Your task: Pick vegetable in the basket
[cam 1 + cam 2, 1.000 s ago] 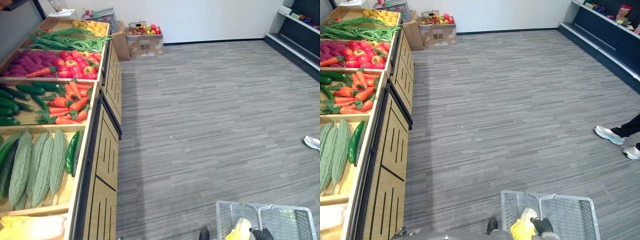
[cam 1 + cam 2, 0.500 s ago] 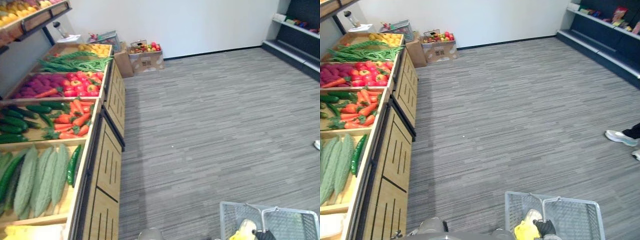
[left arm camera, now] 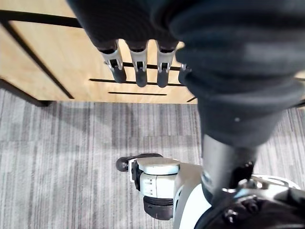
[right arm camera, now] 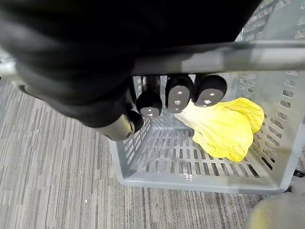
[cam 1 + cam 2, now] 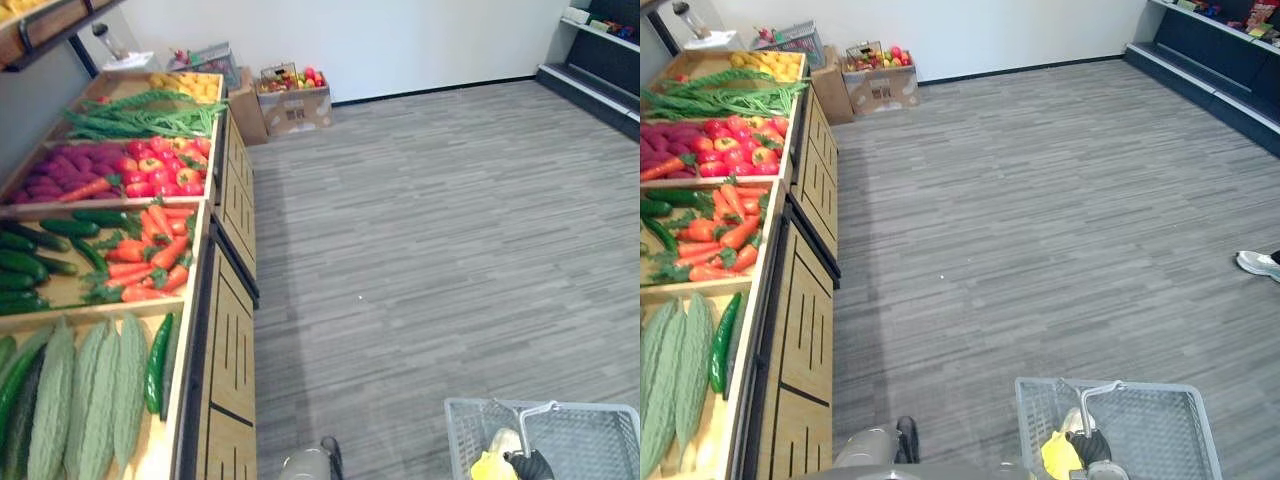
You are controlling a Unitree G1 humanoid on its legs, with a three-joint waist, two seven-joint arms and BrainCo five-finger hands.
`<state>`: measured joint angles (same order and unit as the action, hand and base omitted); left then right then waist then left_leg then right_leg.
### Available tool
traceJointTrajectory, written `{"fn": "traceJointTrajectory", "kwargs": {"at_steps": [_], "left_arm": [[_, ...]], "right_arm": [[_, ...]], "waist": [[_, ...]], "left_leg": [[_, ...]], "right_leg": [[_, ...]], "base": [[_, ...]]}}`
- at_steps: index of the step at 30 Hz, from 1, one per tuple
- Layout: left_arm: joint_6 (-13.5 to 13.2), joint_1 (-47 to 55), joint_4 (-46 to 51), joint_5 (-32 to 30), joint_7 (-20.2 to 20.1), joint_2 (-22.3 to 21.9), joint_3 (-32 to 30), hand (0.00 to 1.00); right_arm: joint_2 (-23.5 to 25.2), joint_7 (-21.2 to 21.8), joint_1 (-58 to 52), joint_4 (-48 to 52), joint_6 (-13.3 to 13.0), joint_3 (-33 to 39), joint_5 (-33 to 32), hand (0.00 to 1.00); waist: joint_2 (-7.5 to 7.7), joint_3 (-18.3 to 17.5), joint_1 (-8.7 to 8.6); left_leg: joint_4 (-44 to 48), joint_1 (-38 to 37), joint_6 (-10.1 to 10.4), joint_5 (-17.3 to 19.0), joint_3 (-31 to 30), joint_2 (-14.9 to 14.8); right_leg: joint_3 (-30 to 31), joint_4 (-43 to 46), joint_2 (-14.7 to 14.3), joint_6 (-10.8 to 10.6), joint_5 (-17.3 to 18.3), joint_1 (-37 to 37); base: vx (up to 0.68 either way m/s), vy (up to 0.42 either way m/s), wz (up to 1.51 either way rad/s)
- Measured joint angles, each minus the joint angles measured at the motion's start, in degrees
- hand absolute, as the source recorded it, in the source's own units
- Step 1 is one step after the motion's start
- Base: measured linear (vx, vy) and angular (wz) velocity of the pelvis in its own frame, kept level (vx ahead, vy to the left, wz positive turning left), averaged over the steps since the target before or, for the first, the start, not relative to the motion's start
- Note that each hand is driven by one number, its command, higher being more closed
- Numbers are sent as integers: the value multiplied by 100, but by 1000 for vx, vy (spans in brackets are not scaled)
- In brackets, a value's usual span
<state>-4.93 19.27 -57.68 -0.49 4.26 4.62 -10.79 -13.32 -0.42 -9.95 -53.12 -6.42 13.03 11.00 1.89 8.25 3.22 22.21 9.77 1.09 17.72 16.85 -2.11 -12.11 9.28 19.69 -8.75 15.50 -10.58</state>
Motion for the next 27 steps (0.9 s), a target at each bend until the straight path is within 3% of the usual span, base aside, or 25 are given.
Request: {"fn": "traceJointTrajectory", "kwargs": {"at_steps": [1,2,4,5,6,8,9,11,12,14,15,16,17,18,19,21,24,27], "left_arm": [[3,-45,9,-12,-4,57,41,0],[7,-178,17,-15,-5,70,35,0],[15,-370,125,12,-33,304,138,0],[37,-368,215,33,-40,403,236,0],[62,-381,453,47,-12,442,353,0],[50,-508,886,198,53,475,391,0],[51,-589,975,221,68,459,418,0],[45,-837,1248,274,116,399,557,0],[45,-891,1307,274,112,382,589,0],[23,-1159,1473,274,88,337,592,0],[-8,-1205,1492,274,78,345,588,0],[-50,-1248,1516,274,30,386,591,0],[-117,-1220,1522,274,-36,456,594,0],[-153,-1201,1521,272,-63,507,592,0],[-196,-1269,1364,275,-73,379,599,0],[-255,-1284,1345,271,-122,357,632,0],[-333,-1274,1126,254,-50,354,633,0],[-294,-1198,704,246,116,330,590,0]], "right_arm": [[-8,-2,-72,-32,2,-4,39,100],[-21,-45,-52,-105,-5,2,56,100],[26,-113,15,-114,-26,4,59,100],[63,-161,43,-131,-49,-7,21,100],[153,-197,41,-162,-108,-13,17,100],[334,-217,51,-180,-147,-71,15,100],[367,-225,61,-181,-152,-118,3,100],[500,-284,86,-179,-170,-244,-94,100],[537,-282,98,-178,-167,-243,-99,100],[570,-272,85,-180,-141,-240,-96,100],[562,-272,82,-179,-138,-231,-96,100],[533,-272,75,-180,-129,-220,-97,100],[527,-268,20,-171,-128,-220,-96,100],[532,-263,-39,-172,-125,-221,-95,100],[401,-282,106,-229,-4,-164,-90,100],[322,-267,296,-226,77,-4,-91,100],[307,-203,252,-226,111,4,-96,100],[316,-143,259,-230,130,-73,-77,100]], "waist": [[21,-80,-32],[-2,-97,-79],[73,-95,-139],[137,-96,-141],[96,-91,-157],[181,-60,-167],[179,-56,-173],[124,-27,-312],[105,-15,-325],[-22,57,-369],[-49,72,-392],[-48,109,-437],[80,86,-457],[167,121,-456],[-175,292,-389],[-252,376,-427],[-152,352,-387],[-126,277,-311]], "left_leg": [[-11,-11,-40,81,6,97],[19,-37,-70,89,-6,118],[-97,-352,-95,52,-18,171],[-257,-594,-151,84,-42,223],[-486,-933,-268,147,-130,254],[-771,-1329,-374,81,-305,235],[-851,-1445,-382,-7,-348,216],[-970,-1811,-312,-120,-345,35],[-1018,-1922,-306,-121,-347,-12],[-1020,-2116,-202,-78,-362,-280],[-997,-2131,-146,-51,-375,-344],[-992,-2230,25,14,-418,-424],[-962,-2345,268,151,-505,-433],[-922,-2469,445,262,-530,-418],[-799,-2627,580,422,-531,-735],[-761,-2663,525,218,-726,-887],[-665,-2812,664,-149,-845,-1003],[-38,-2578,700,-471,-852,-1167]], "right_leg": [[-6,260,86,112,-23,44],[7,971,190,91,-160,350],[76,2831,476,224,-780,1164],[238,3504,586,248,-1335,1470],[482,4302,578,227,-1580,1810],[339,5146,403,586,-1148,2340],[195,5228,331,596,-1013,2480],[-531,4575,55,603,-597,2731],[-664,4198,-68,617,-589,2754],[-775,2330,-687,529,-701,2829],[-717,1844,-816,529,-821,2847],[-504,851,-1002,518,-1295,2829],[-212,-101,-1079,542,-1991,2661],[-105,-352,-1048,632,-2582,2537],[-179,-36,-1355,770,-2761,2469],[-267,633,-1398,854,-2054,2581],[-417,1403,-1298,879,-1325,2610],[-461,1425,-1428,941,-1038,2493]], "base": [[331,175,15],[306,152,30],[291,140,20],[384,115,-5],[316,72,-2],[326,41,6],[341,-7,9],[370,-67,20],[431,-117,24],[464,-163,25],[470,-217,37],[500,-274,43],[509,-307,45],[488,-317,17],[492,-335,5],[435,-307,21],[246,-208,30],[205,-212,-8]]}}
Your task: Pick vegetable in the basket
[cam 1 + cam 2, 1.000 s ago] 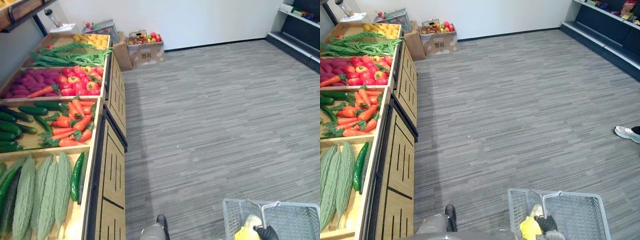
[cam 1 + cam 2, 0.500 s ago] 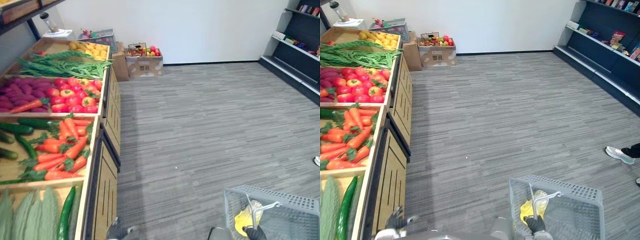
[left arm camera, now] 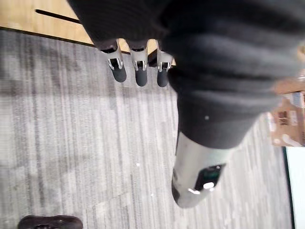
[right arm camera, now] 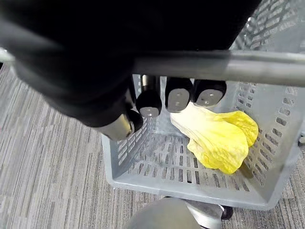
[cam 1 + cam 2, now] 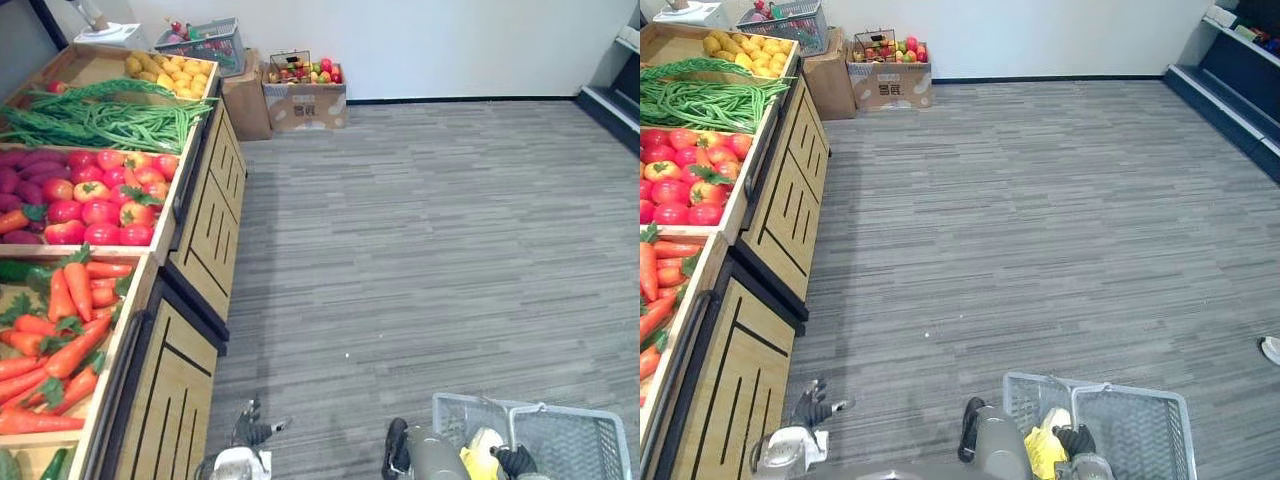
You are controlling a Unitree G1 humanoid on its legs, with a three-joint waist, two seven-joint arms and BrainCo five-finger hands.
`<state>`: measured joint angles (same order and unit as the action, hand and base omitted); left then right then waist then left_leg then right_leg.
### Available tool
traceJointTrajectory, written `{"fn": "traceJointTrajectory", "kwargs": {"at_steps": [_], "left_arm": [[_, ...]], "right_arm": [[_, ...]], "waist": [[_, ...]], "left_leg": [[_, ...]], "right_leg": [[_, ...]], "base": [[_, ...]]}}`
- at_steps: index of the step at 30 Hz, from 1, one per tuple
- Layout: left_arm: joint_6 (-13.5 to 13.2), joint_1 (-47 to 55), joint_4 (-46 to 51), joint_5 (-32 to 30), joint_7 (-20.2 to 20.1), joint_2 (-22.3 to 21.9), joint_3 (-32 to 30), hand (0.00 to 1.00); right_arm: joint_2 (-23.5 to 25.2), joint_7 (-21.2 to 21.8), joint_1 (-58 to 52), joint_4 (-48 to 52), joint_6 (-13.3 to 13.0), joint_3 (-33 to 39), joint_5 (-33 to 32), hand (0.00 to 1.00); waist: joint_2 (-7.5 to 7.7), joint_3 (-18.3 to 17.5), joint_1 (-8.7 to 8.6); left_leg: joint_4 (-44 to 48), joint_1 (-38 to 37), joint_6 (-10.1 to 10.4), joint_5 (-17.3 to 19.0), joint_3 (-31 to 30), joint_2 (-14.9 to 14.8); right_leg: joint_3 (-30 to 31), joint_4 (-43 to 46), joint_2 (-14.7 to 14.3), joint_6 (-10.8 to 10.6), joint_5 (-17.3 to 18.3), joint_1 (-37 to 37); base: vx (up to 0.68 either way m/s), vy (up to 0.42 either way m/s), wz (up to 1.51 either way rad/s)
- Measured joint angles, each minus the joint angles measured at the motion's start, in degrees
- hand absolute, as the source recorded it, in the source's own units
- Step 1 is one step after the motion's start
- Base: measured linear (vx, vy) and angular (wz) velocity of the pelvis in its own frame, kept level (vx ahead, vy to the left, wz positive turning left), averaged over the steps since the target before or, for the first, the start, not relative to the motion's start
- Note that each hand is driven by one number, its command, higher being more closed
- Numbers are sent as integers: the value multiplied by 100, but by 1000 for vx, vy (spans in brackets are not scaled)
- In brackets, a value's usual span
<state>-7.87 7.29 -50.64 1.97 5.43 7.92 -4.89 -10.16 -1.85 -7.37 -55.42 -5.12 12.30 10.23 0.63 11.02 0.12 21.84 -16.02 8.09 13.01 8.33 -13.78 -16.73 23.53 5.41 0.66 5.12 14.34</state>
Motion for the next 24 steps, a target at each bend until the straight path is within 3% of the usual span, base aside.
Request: {"fn": "traceJointTrajectory", "kwargs": {"at_steps": [2,4,5,7,8,9,11,13,15,16,21,24], "left_arm": [[97,49,-194,-2,92,-14,-2,0],[112,247,-394,-2,229,-84,-16,0],[115,294,-437,1,256,-102,-32,0],[181,378,-519,12,309,-172,-122,0],[258,373,-540,14,330,-209,-340,0],[287,381,-543,10,332,-221,-433,0],[291,402,-533,-21,332,-337,-689,0],[306,401,-523,-115,319,-358,-679,0],[356,428,-531,-193,317,-364,-686,0],[428,475,-542,-303,315,-358,-719,0],[600,877,-658,-454,329,-378,-1121,0],[619,1003,-793,-542,325,-446,-1126,0]], "right_arm": [[-8,25,-2,-3,8,-63,14,100],[-18,127,-66,-5,59,-58,98,100],[-18,145,-96,-10,88,-45,101,100],[-67,186,-162,-22,136,35,108,100],[-90,188,-178,-116,164,129,111,100],[-98,188,-187,-155,169,167,110,100],[-116,155,-239,-171,173,366,109,100],[-118,107,-273,-165,155,522,109,100],[-123,66,-336,-158,101,549,110,100],[-98,18,-365,-160,72,560,113,100],[-18,-16,-219,-158,-164,487,218,100],[-27,-16,-104,-164,-295,492,512,100]], "waist": [[-5,-31,1],[-109,-152,-1],[-126,-181,6],[-162,-208,-12],[-161,-210,-3],[-144,-203,4],[-89,-208,18],[-92,-217,10],[-124,-225,18],[-131,-220,97],[97,-253,320],[98,-316,314]], "left_leg": [[566,271,0,-365,-8,-110],[1506,744,9,-1297,32,-386],[1723,854,-16,-1584,31,-448],[2708,1374,-36,-1353,73,-657],[3060,1683,-82,-864,361,-685],[3009,1735,-120,-709,529,-674],[1914,1852,-157,-433,1226,-468],[577,1901,-172,-503,1691,-171],[-595,1992,-206,-818,1767,173],[-1151,1925,-564,-1039,1739,353],[-1194,1862,-765,-739,1935,732],[-1055,1764,-917,-413,2192,861]], "right_leg": [[-13,-258,-101,9,7,-186],[-42,-777,-332,19,9,-617],[-51,-897,-365,40,22,-745],[-168,-1150,-376,108,62,-1061],[-287,-1283,-301,165,52,-1330],[-356,-1342,-250,128,28,-1448],[-685,-1601,-8,55,2,-1827],[-983,-1773,129,-91,-19,-2015],[-1242,-1816,197,-263,36,-2166],[-1281,-1820,221,-335,115,-2243],[-974,-2351,323,-661,-78,-2493],[-958,-2240,575,-796,34,-2554]], "base": [[124,-134,-6],[198,-114,-4],[258,-103,9],[284,-83,29],[245,-47,36],[223,-22,54],[174,22,66],[158,103,90],[171,174,88],[178,184,46],[171,136,12],[171,127,-9]]}}
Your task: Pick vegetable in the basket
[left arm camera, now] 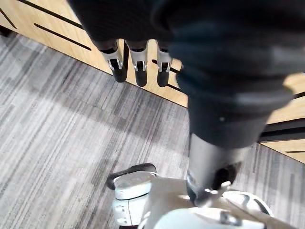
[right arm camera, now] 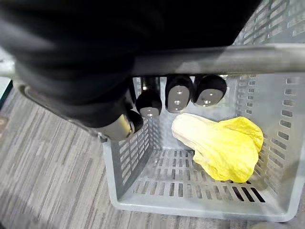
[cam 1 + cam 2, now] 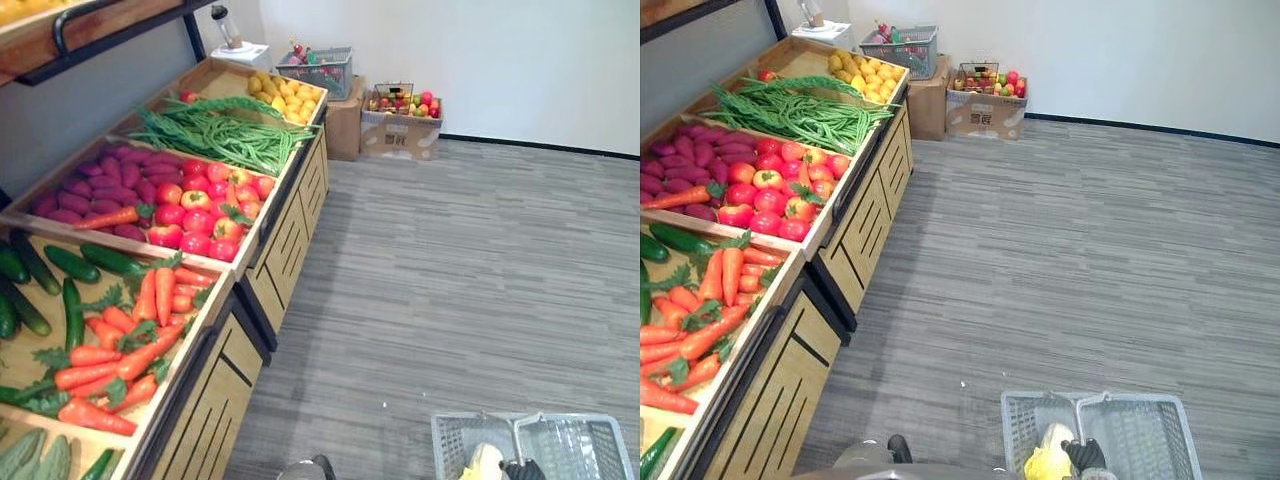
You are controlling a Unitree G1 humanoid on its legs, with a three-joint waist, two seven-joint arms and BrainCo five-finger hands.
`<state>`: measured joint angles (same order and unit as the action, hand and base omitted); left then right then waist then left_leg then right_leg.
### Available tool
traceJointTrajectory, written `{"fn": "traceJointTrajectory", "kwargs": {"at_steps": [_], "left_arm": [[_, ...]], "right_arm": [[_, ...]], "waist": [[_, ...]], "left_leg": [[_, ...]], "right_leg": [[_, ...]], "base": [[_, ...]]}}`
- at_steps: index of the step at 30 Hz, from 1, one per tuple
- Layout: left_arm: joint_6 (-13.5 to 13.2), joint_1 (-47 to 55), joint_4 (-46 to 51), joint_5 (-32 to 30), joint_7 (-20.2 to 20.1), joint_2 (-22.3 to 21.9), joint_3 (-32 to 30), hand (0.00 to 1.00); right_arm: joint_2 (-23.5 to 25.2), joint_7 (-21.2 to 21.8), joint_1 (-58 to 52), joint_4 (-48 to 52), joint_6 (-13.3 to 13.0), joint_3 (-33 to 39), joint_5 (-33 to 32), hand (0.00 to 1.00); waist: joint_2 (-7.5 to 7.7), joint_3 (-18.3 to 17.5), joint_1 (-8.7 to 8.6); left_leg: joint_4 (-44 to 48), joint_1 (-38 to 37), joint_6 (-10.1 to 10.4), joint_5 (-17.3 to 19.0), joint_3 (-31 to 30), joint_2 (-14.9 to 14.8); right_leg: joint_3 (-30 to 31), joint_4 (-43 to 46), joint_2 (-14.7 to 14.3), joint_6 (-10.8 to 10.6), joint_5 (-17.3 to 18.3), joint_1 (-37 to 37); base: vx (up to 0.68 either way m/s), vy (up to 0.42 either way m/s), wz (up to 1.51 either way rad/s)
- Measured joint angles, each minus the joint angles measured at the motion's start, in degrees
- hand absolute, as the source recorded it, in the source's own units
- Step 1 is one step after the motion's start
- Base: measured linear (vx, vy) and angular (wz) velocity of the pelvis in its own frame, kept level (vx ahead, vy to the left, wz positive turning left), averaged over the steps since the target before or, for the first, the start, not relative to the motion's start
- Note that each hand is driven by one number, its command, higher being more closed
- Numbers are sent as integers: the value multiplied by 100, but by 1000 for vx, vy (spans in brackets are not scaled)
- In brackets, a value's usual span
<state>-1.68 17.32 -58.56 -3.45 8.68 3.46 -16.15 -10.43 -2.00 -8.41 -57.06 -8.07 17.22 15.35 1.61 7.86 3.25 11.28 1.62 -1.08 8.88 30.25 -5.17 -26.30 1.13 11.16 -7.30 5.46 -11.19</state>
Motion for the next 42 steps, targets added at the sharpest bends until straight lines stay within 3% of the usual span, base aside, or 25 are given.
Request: {"fn": "traceJointTrajectory", "kwargs": {"at_steps": [3,4,5,6,8,9,10,11,13,15,17,18,19,20,22,24,28,31,37,38,40,42], "left_arm": [[99,-77,-50,37,-1,5,0,0],[112,-90,-63,46,-2,27,3,0],[120,-109,-57,104,-5,27,14,0],[122,-125,-46,107,-4,75,12,0],[130,-135,166,266,8,282,92,0],[127,-146,238,391,25,317,135,0],[124,-198,350,639,58,373,193,0],[110,-263,409,827,100,366,258,0],[89,-417,410,1000,109,338,304,0],[63,-542,408,999,101,296,305,0],[41,-591,357,995,92,316,287,0],[33,-588,364,999,93,373,274,0],[-26,-616,349,998,80,537,218,0],[-11,-679,220,1012,85,442,167,0],[-22,-392,262,1013,90,305,-57,0],[-6,-267,199,1000,135,247,-235,0],[147,-153,128,1034,243,99,-386,0],[143,-160,154,1228,278,121,-398,0],[10,-251,147,1114,371,41,-195,0],[-13,-232,139,1113,371,-24,-194,0],[-74,-182,140,1110,373,-110,-194,0],[-90,-164,137,1109,371,-120,-179,0]], "right_arm": [[-5,-20,-94,-35,9,49,68,100],[-27,-17,-93,-75,28,48,70,100],[-64,-19,-11,-110,27,67,82,100],[-56,-7,13,-117,22,74,83,100],[31,-6,74,-233,23,226,27,100],[54,3,54,-250,22,253,26,100],[73,9,28,-251,22,255,22,100],[81,-8,30,-245,25,233,24,100],[86,-47,-5,-247,50,116,23,100],[131,-115,-51,-250,135,35,-43,100],[201,-180,-85,-278,190,104,-108,100],[269,-195,-118,-289,196,170,-160,100],[463,-251,-241,-298,221,286,-194,100],[413,-283,-190,-399,319,319,-195,100],[251,-239,-64,-391,404,215,-186,100],[262,-176,15,-376,405,191,-187,100],[204,0,181,-370,428,44,-184,100],[190,74,254,-455,448,-178,-175,100],[123,37,73,-477,486,97,-178,100],[66,-2,42,-484,485,101,-178,100],[-31,-12,42,-493,484,93,-177,100],[-48,-28,68,-487,424,92,-173,100]], "waist": [[20,-127,-43],[55,-217,-47],[58,-239,-29],[109,-270,-45],[192,-262,-164],[195,-259,-167],[212,-260,-156],[197,-258,-171],[157,-236,-185],[67,-204,-238],[117,-120,-314],[265,-102,-312],[509,57,-311],[308,133,-232],[-7,131,-94],[-21,106,-9],[75,71,47],[193,-6,-3],[35,40,-169],[-79,29,-165],[-165,50,-162],[-182,45,-160]], "left_leg": [[455,-8,-56,461,303,-26],[516,-46,-59,627,280,67],[506,-100,-41,658,243,118],[500,-110,-87,642,172,158],[326,-433,-120,649,-399,233],[252,-518,-124,643,-551,212],[111,-699,-105,631,-807,130],[-36,-839,-62,604,-1085,56],[-202,-988,10,562,-1543,-64],[-276,-1001,60,535,-2086,-228],[-258,-949,180,542,-2730,-269],[-137,-929,306,596,-2774,-229],[232,-888,728,932,-2656,-217],[460,-880,818,1018,-2690,-475],[742,-789,971,1092,-2581,-1003],[365,-887,1222,963,-2792,-1137],[-133,-979,1179,495,-2922,-1121],[275,-577,967,-34,-2611,-1043],[-221,-289,896,-1005,-1090,-1041],[-476,-339,882,-1164,-1035,-970],[-942,-500,817,-1391,-1049,-836],[-1267,-598,789,-1502,-1054,-792]], "right_leg": [[-189,741,419,-234,546,88],[-184,1525,690,-330,668,310],[-1,2745,1000,-236,587,804],[118,3308,1140,-187,456,1045],[590,5007,1424,-267,-719,1703],[684,5324,1371,-258,-636,1828],[732,5697,1179,-147,-272,2031],[690,5679,947,34,50,2184],[658,5039,555,177,425,2425],[965,3748,94,177,441,2565],[2103,1755,-211,-14,74,2474],[2354,1121,-182,-30,-179,2271],[2501,616,21,-311,-968,1894],[2274,789,-158,-134,-797,1803],[1915,1172,-485,-24,-342,1666],[1643,1663,-524,34,68,1756],[1339,1938,-437,140,456,1787],[951,1524,-286,158,378,1447],[-227,1069,-49,268,284,910],[-341,1052,-42,270,283,855],[-399,1018,-37,271,283,770],[-464,985,-62,272,265,775]], "base": [[249,144,43],[271,124,33],[261,134,33],[262,157,59],[384,86,105],[437,0,115],[325,-62,114],[386,-89,116],[295,-176,122],[277,-266,158],[271,-374,186],[296,-450,207],[239,-373,157],[276,-435,141],[179,-350,72],[111,-258,66],[83,-169,48],[112,-165,66],[77,-74,102],[27,-39,78],[1,-11,52],[-27,23,30]]}}
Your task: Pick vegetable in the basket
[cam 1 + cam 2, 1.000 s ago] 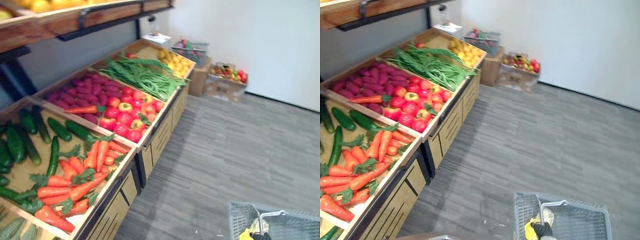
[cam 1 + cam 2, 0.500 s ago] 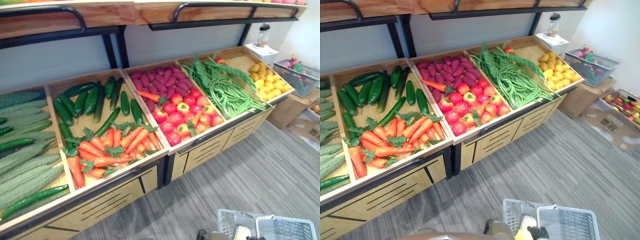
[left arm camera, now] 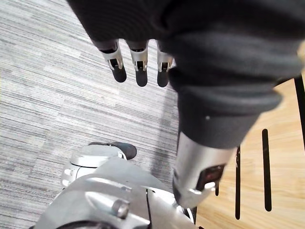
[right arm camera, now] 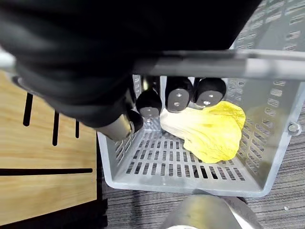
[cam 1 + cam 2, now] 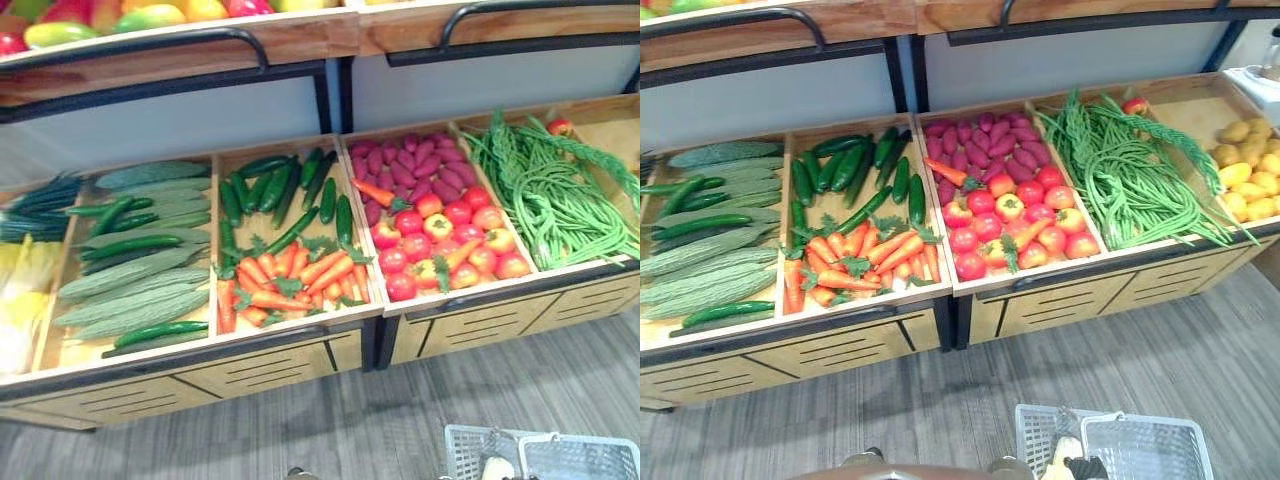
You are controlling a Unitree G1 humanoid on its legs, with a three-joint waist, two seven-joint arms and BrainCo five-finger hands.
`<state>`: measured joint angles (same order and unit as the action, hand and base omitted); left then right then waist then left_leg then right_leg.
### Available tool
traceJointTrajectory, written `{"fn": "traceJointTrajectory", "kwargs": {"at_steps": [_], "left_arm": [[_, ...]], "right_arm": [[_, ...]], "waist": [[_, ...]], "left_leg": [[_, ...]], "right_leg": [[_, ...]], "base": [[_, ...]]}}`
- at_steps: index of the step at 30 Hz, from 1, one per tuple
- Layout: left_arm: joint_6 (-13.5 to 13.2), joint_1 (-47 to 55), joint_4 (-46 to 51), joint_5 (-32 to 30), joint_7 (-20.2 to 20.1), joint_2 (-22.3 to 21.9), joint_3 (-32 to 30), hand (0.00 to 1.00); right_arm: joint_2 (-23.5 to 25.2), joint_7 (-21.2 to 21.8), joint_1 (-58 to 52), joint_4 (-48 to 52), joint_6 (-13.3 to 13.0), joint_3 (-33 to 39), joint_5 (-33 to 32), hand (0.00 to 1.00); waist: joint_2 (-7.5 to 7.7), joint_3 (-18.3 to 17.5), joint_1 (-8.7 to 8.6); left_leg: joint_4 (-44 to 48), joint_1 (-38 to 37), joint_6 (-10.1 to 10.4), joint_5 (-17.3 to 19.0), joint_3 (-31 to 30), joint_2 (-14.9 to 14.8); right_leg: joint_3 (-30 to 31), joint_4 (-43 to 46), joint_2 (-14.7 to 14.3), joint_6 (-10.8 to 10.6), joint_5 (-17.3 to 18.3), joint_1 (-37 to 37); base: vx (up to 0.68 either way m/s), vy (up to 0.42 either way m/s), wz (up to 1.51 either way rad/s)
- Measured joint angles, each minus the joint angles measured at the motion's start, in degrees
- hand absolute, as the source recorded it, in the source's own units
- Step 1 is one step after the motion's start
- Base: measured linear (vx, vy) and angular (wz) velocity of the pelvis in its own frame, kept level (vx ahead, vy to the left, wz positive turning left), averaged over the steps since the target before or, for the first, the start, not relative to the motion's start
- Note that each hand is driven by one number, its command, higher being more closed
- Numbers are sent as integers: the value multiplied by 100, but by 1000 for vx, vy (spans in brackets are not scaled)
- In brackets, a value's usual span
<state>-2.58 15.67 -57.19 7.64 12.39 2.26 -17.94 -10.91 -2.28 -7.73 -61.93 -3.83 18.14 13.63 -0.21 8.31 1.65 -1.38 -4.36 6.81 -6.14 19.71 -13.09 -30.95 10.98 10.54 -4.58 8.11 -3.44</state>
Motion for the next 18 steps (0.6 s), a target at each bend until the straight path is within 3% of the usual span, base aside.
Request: {"fn": "traceJointTrajectory", "kwargs": {"at_steps": [5,9,12,14,18], "left_arm": [[-129,-78,12,4,168,24,-29,0],[-464,-215,446,125,886,102,-435,0],[-1030,-314,1244,149,1756,150,-775,0],[-1581,-332,2072,-54,2547,163,-920,0],[-2154,-414,3139,-1089,3369,292,-935,0]], "right_arm": [[15,-14,44,45,-57,2,-10,100],[72,13,-28,107,-55,-59,-18,100],[72,3,-112,248,-44,-67,-22,100],[71,-42,-160,309,-46,-116,-32,100],[73,-132,-271,349,-46,-202,-188,100]], "waist": [[-18,-13,-3],[35,-9,-17],[26,-15,-46],[3,-39,-121],[-39,-60,-161]], "left_leg": [[-307,-2,-46,161,-5,59],[-380,-4,-10,219,30,238],[-437,8,-11,217,27,350],[-439,16,-12,216,27,382],[-442,22,-21,219,33,417]], "right_leg": [[31,-205,-68,-79,-232,25],[651,-298,-48,-128,-241,128],[980,-308,-45,-154,-228,217],[1102,-409,-63,-160,-232,220],[1212,-507,-74,-174,-361,220]], "base": [[-96,99,11],[-132,108,-3],[-90,78,-3],[4,41,-1],[59,15,-2]]}}
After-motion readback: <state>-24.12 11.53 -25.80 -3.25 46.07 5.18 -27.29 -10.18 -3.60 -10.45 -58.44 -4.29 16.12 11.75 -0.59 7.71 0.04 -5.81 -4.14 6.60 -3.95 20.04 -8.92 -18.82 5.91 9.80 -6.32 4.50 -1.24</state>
